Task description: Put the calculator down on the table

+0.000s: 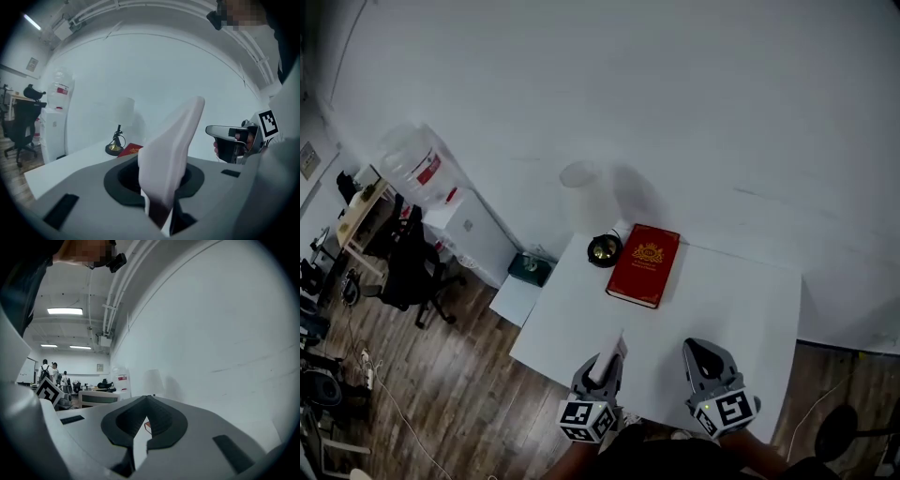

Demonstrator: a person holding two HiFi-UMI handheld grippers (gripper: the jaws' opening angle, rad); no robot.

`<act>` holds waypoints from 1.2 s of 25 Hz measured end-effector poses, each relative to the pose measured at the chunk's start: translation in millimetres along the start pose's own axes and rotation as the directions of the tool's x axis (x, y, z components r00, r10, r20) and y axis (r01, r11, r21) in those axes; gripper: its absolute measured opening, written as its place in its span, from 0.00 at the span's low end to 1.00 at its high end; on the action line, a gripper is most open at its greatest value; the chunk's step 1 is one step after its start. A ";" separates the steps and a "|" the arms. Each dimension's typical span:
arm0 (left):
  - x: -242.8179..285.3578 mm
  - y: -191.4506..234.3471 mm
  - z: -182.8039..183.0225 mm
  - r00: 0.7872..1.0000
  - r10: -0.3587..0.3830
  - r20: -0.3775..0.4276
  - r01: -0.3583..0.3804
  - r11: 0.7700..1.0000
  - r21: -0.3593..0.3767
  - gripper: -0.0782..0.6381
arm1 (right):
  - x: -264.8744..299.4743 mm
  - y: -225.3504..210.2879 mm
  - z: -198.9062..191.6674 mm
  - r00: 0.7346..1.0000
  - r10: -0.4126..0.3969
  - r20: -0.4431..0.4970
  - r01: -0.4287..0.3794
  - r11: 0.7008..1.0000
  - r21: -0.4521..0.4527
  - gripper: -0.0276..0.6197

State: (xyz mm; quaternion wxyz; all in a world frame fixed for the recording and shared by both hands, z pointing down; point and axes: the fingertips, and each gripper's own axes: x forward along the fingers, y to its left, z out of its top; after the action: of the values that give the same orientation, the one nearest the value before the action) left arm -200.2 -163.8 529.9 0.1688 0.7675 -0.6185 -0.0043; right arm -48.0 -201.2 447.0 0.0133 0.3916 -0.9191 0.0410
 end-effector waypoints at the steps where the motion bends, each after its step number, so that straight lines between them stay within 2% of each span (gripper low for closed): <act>1: 7.6 0.5 0.1 0.999 -0.030 -0.013 0.030 1.000 -0.003 0.28 | 3.1 -1.4 0.8 1.000 -0.020 -0.003 0.020 1.000 -0.002 0.07; 3: 20.8 1.4 -4.3 0.995 -0.086 -0.047 0.085 0.996 -0.029 0.28 | 7.9 -3.7 0.5 0.998 -0.056 -0.011 0.056 0.998 -0.007 0.07; 5: 33.7 0.7 -16.7 0.986 -0.140 -0.090 0.130 0.985 -0.113 0.28 | 8.0 -8.9 -2.9 0.995 -0.094 -0.027 0.094 0.996 -0.008 0.07; 7: 49.4 0.2 -30.6 0.971 -0.196 -0.134 0.166 0.965 -0.204 0.28 | 6.5 -16.9 -5.6 0.989 -0.141 -0.041 0.141 0.990 -0.011 0.07; 10: 62.9 2.9 -51.2 0.943 -0.267 -0.199 0.207 0.938 -0.277 0.28 | 2.4 -20.7 -14.2 0.976 -0.211 -0.061 0.211 0.977 -0.010 0.07; 13: 73.7 -2.9 -72.4 0.899 -0.348 -0.267 0.250 0.906 -0.342 0.28 | -7.2 -25.7 -22.7 0.957 -0.278 -0.080 0.279 0.960 -0.004 0.07; 15: 82.0 -13.1 -85.8 0.856 -0.417 -0.305 0.272 0.866 -0.419 0.28 | -15.7 -30.7 -32.2 0.945 -0.312 -0.101 0.315 0.949 0.005 0.07; 19: 91.5 -41.8 -110.3 0.754 -0.557 -0.349 0.275 0.750 -0.602 0.28 | -32.3 -35.5 -50.1 0.930 -0.332 -0.155 0.341 0.939 0.034 0.07; 23: 97.4 -71.4 -140.6 0.623 -0.662 -0.416 0.225 0.661 -0.716 0.28 | -43.4 -45.5 -58.4 0.924 -0.334 -0.184 0.347 0.937 0.044 0.07; 25: 97.5 -83.5 -157.5 0.559 -0.697 -0.449 0.190 0.635 -0.749 0.28 | -50.3 -51.5 -65.3 0.922 -0.334 -0.197 0.351 0.935 0.057 0.07; 27: 97.2 -92.4 -171.4 0.506 -0.716 -0.481 0.163 0.627 -0.762 0.28 | -55.7 -56.7 -68.5 0.920 -0.332 -0.210 0.350 0.935 0.055 0.07; 30: 100.9 -103.0 -186.2 0.457 -0.727 -0.513 0.121 0.622 -0.774 0.28 | -62.7 -66.6 -70.3 0.915 -0.335 -0.224 0.353 0.935 0.042 0.07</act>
State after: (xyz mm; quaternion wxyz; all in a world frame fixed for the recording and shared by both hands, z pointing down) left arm -38.7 -194.1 698.6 0.6675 0.7126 -0.1996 0.0821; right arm 42.9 -196.0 517.8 0.1028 0.5406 -0.8267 0.1174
